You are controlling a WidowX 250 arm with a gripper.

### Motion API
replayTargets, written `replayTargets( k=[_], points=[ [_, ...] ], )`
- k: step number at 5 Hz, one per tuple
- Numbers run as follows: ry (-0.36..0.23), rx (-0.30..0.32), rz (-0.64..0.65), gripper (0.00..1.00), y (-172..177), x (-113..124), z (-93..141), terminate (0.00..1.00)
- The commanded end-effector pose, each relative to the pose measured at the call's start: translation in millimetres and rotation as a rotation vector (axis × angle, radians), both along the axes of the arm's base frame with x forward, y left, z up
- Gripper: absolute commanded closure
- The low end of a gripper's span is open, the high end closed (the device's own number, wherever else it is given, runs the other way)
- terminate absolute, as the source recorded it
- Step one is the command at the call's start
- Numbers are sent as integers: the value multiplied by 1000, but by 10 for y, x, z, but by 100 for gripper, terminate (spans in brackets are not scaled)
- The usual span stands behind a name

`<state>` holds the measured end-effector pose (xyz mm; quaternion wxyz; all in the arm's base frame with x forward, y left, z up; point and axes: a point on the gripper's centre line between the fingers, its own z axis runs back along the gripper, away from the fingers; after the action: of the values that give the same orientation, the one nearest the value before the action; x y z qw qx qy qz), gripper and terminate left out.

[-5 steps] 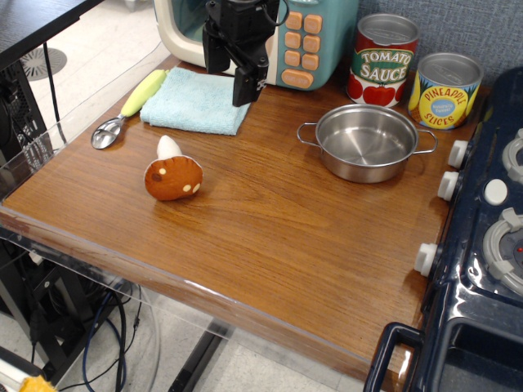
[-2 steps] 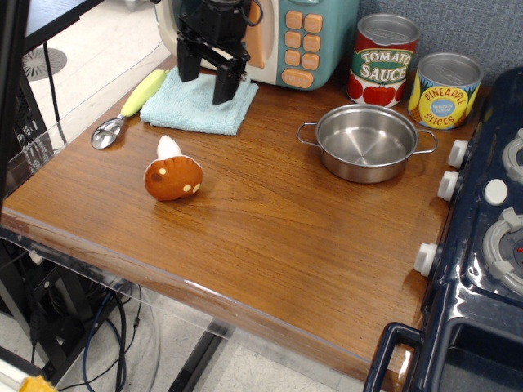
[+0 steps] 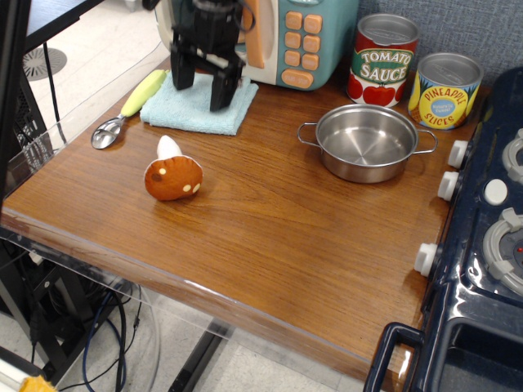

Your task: Move the towel to the bottom right of the table

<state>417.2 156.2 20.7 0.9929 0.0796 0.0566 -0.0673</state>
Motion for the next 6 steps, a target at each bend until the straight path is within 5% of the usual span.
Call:
replayTargets(
  k=[1,4,6],
  points=[
    [-59,28,-28,0,-63,-254,294,0],
    [-43,-32,-201,0,-510,-459,-16,0],
    [-61,-73,-368,0,-1005,-567,28,0]
  ],
)
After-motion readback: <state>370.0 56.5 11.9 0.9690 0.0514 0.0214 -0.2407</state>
